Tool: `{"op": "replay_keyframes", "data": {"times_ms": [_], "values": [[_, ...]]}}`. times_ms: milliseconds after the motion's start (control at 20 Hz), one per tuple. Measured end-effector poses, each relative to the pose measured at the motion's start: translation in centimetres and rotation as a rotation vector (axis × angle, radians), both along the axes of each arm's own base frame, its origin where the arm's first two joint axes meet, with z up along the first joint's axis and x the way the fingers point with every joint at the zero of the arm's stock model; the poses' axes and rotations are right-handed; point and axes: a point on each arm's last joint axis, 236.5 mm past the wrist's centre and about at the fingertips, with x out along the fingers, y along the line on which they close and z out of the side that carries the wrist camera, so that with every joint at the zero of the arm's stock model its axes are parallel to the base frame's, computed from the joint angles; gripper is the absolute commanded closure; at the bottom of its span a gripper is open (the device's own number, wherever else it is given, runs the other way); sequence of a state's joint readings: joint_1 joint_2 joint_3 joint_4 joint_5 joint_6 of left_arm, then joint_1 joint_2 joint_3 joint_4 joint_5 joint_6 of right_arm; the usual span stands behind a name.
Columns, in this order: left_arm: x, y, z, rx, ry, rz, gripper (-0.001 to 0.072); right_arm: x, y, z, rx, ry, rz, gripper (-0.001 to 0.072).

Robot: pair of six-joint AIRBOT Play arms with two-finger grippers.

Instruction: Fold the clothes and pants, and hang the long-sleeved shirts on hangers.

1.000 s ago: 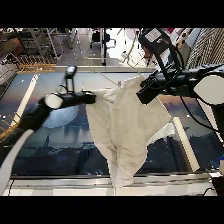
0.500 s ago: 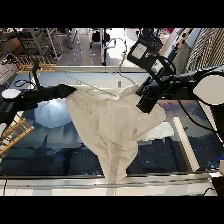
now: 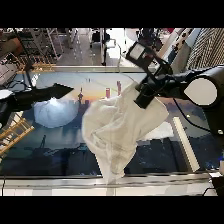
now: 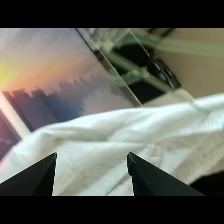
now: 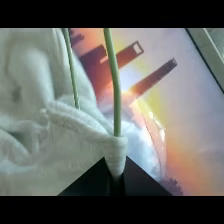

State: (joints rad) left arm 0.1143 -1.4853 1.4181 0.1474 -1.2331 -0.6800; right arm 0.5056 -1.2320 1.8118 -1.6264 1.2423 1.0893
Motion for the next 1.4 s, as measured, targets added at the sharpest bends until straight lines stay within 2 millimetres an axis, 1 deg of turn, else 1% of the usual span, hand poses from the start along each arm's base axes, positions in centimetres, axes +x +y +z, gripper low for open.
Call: {"op": "replay_keyframes", "data": {"times_ms": [100,250,300,350,400,450,500,700,800,950,1050,1100,1200,1300,1400], "values": [[-0.5,-1.7,0.0,0.011,-0.029,-0.033,0.0216,1.0,0.4,1.2,0.108,-0.023,-0.064,0.0684],[-1.2,-5.2,-0.3,0.042,-0.06,-0.079,0.0214,1.5,1.2,2.2,0.221,-0.027,-0.109,0.0683],[-1.6,-6.7,-0.6,0.059,-0.071,-0.1,0.0192,1.6,1.2,2.3,0.238,-0.027,-0.118,0.0683],[-1.5,-8.0,-0.7,0.067,-0.083,-0.092,0.0164,1.6,1.3,2.4,0.255,-0.023,-0.123,0.0683],[-1.4,-9.2,-0.8,0.079,-0.093,-0.085,0.0157,1.5,1.5,2.4,0.267,-0.017,-0.122,0.0683],[-1.6,-10.6,-0.9,0.085,-0.104,-0.083,0.0117,1.4,1.8,2.4,0.281,-0.007,-0.12,0.0683],[-1.5,-11.8,-0.9,0.09,-0.114,-0.072,0.0095,1.3,1.8,2.4,0.289,-0.001,-0.121,0.0683],[-2.2,-15.4,-1.3,0.113,-0.148,-0.078,0.0102,1.0,2.0,2.0,0.296,0.025,-0.122,0.0683],[-2.2,-16.3,-1.5,0.117,-0.153,-0.067,0.0147,0.8,2.1,1.8,0.3,0.039,-0.124,0.0683],[-1.1,-16.8,-2.5,0.13,-0.119,-0.01,0.0147,0.7,2.2,1.8,0.304,0.046,-0.121,0.0683],[-0.4,-17.1,-3.7,0.141,-0.095,0.017,0.0147,0.6,2.3,1.7,0.308,0.052,-0.117,0.0683],[-0.4,-17.5,-4.5,0.148,-0.081,0.013,0.0156,0.6,2.4,1.7,0.31,0.053,-0.116,0.0683],[-0.1,-18.1,-5.8,0.153,-0.05,0.025,0.0203,0.5,2.5,1.7,0.318,0.059,-0.113,0.0683],[1.1,-18.1,-6.9,0.156,-0.025,0.083,0.0203,0.1,3.1,1.8,0.338,0.074,-0.099,0.0683],[2.6,-17.5,-7.5,0.156,-0.012,0.156,0.0204,-0.4,3.7,2.0,0.368,0.092,-0.078,0.0683]]}}
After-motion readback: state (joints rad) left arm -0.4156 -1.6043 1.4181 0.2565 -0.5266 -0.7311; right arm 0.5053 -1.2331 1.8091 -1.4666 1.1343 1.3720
